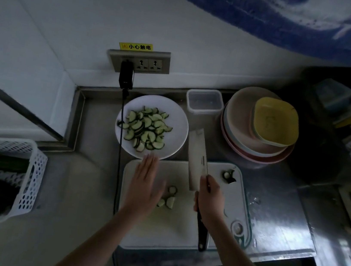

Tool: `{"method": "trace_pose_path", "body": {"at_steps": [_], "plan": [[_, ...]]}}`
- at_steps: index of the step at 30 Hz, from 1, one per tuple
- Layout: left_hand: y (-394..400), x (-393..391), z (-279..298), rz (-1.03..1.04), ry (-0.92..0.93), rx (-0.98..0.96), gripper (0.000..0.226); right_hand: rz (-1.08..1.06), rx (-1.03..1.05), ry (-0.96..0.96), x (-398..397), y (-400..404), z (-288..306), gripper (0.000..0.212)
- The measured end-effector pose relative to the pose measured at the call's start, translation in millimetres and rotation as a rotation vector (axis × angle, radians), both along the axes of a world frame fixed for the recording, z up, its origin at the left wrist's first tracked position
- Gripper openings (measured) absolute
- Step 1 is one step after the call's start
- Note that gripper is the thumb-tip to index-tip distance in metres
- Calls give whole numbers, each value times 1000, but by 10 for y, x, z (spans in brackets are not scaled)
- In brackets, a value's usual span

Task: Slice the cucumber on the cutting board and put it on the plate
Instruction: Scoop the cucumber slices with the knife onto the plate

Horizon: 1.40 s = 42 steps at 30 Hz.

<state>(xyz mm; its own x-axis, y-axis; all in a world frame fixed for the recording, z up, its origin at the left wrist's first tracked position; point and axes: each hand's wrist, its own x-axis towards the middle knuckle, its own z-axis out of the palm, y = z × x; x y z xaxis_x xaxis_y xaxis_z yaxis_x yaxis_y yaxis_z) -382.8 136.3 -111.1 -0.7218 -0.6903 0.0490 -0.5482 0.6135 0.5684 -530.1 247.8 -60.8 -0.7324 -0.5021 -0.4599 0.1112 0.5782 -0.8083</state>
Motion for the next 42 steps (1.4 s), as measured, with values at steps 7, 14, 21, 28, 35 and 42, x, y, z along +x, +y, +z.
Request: {"method": "trace_pose_path", "body": {"at_steps": [7, 14, 21, 28, 35, 42], "plan": [[662, 298, -251, -40, -100, -49, 50, 81, 112, 117, 348, 686, -177, 33], [639, 338, -149, 73, 38, -106, 28, 85, 188, 84, 643, 812, -283, 31], [621, 53, -63, 348, 262, 162, 24, 41, 150, 23, 760, 796, -271, 30], [889, -226, -22, 171, 188, 388, 68, 106, 156, 50, 978, 759, -282, 27], [844, -215, 24, 123, 116, 441, 65, 69, 59, -102, 1198, 660, -268, 24], [572, -392, 413, 48, 153, 355, 60, 34, -25, -84, 1029, 429, 33, 27]]}}
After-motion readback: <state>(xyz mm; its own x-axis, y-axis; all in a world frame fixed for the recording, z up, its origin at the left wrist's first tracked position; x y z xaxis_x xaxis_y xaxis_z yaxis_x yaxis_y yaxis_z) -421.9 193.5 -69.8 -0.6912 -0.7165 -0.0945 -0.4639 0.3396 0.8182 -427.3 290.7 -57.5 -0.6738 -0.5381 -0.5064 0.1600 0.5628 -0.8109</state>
